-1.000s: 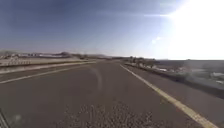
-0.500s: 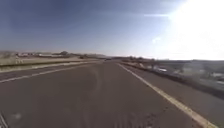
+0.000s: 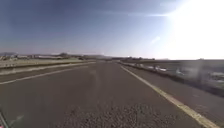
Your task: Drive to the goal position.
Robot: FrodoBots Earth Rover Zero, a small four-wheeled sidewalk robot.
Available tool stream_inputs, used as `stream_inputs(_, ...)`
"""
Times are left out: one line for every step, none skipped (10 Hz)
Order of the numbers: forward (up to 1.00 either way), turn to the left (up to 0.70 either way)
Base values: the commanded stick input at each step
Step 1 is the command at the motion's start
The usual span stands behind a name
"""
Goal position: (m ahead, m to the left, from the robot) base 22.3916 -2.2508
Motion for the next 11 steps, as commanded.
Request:
stream_inputs(0.7,0.0)
stream_inputs(0.7,0.0)
stream_inputs(0.7,0.0)
stream_inputs(0.7,0.0)
stream_inputs(0.7,0.0)
stream_inputs(0.7,0.0)
stream_inputs(0.7,0.0)
stream_inputs(0.7,0.0)
stream_inputs(0.7,0.0)
stream_inputs(0.7,0.0)
stream_inputs(0.7,0.0)
